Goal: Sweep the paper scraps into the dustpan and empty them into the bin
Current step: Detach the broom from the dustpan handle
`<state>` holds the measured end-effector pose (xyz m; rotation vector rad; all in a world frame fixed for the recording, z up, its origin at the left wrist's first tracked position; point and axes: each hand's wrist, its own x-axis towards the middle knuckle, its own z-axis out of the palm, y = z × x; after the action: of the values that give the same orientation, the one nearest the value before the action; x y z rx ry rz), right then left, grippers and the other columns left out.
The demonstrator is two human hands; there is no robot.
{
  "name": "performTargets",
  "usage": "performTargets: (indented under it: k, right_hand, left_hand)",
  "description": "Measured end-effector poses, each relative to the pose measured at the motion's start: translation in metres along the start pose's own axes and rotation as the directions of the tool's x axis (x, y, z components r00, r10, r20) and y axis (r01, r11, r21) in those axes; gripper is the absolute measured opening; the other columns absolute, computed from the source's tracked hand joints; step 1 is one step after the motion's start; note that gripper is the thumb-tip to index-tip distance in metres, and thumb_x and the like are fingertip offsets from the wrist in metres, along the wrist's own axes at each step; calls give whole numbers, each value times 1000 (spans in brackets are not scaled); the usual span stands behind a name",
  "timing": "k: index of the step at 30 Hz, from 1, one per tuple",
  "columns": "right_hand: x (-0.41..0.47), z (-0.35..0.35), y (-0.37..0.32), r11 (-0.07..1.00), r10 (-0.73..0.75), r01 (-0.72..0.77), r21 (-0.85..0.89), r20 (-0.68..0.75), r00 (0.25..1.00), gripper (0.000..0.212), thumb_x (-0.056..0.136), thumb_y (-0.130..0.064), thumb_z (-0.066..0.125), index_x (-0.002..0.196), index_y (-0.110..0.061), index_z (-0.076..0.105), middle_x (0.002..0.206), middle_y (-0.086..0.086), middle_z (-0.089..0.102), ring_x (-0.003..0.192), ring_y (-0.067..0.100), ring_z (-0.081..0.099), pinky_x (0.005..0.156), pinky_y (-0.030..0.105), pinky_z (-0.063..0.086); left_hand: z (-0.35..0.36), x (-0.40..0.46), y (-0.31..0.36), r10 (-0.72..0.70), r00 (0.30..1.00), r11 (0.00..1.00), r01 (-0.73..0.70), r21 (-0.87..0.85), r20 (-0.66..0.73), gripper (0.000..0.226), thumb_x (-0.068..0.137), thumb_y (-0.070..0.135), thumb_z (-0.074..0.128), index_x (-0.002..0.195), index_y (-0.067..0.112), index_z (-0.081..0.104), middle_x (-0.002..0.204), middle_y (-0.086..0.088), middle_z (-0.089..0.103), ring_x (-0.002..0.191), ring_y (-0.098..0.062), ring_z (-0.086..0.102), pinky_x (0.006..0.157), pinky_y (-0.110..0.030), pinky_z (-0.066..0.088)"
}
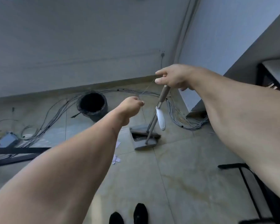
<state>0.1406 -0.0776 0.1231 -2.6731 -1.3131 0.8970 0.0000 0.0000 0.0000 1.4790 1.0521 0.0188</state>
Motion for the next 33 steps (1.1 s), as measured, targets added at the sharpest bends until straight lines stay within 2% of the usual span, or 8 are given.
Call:
performTargets:
  k: [4, 7, 9, 17, 22, 27, 30, 33]
  right_hand:
    - [21, 12, 2, 995, 97, -93, -45, 108, 989, 47, 99, -46, 45, 140, -24, 52, 119, 0, 71, 118, 33, 58, 91, 49, 55]
    - [45, 28, 11, 988, 144, -133, -79, 148, 978, 48, 94, -45, 51, 125, -11, 62, 108, 8, 75, 107, 34, 66, 88, 50, 57]
    - [52, 36, 13, 988, 144, -132, -78, 179, 973, 40, 89, -39, 61, 116, -10, 68, 107, 13, 74, 100, 34, 70, 84, 51, 58]
    - [62, 49, 16, 986, 169, -160, -53, 319, 933, 34, 97, -13, 40, 108, 10, 63, 102, 14, 77, 100, 31, 73, 91, 47, 57]
    - [54, 61, 18, 975, 221, -207, -77, 383, 897, 32, 94, -4, 39, 108, 10, 63, 86, 19, 78, 86, 27, 76, 89, 45, 58]
    - [60, 77, 21, 926, 376, -334, -177, 518, 768, 38, 97, -15, 39, 120, 6, 60, 75, 17, 73, 52, 15, 58, 64, 27, 50]
    - [64, 84, 19, 898, 432, -397, -188, 542, 721, 39, 99, -15, 38, 127, 1, 58, 50, 9, 61, 44, 12, 49, 41, 16, 42]
    - [61, 77, 10, 897, 434, -402, -182, 533, 726, 40, 97, -15, 37, 128, -4, 59, 47, 4, 55, 48, 10, 45, 40, 17, 37]
  left_hand:
    - [34, 13, -21, -85, 993, 995, 79, 67, 84, 48, 95, 33, 60, 130, 3, 55, 129, -14, 57, 117, -29, 55, 103, -42, 44]
    - [63, 25, -33, -137, 982, 988, 126, 88, 128, 35, 95, 35, 60, 103, 1, 59, 80, -4, 49, 66, -16, 46, 60, -29, 38]
    - [77, 27, -38, -174, 976, 983, 164, 84, 130, 30, 96, 35, 60, 85, 8, 50, 69, -1, 38, 56, -15, 35, 50, -27, 27]
    - [125, 51, -63, -226, 967, 974, 227, 5, 120, 37, 91, 16, 59, 125, 1, 53, 117, -20, 64, 99, -32, 64, 87, -45, 54]
    - [142, 53, -73, -268, 948, 892, 312, -328, 172, 54, 85, 1, 42, 137, 18, 36, 91, -21, 59, 73, -28, 63, 71, -44, 56]
    - [152, 50, -88, -270, 941, 827, 336, -450, 206, 40, 90, 17, 58, 127, 17, 43, 81, -15, 49, 46, -19, 48, 47, -29, 50]
    - [152, 44, -95, -241, 962, 897, 270, -349, 125, 34, 94, 17, 56, 126, 11, 47, 80, -16, 50, 45, -19, 46, 37, -21, 46]
    - [139, 40, -93, -186, 982, 965, 189, -180, 32, 33, 92, 10, 49, 126, 13, 50, 82, -13, 54, 52, -21, 50, 34, -22, 44]
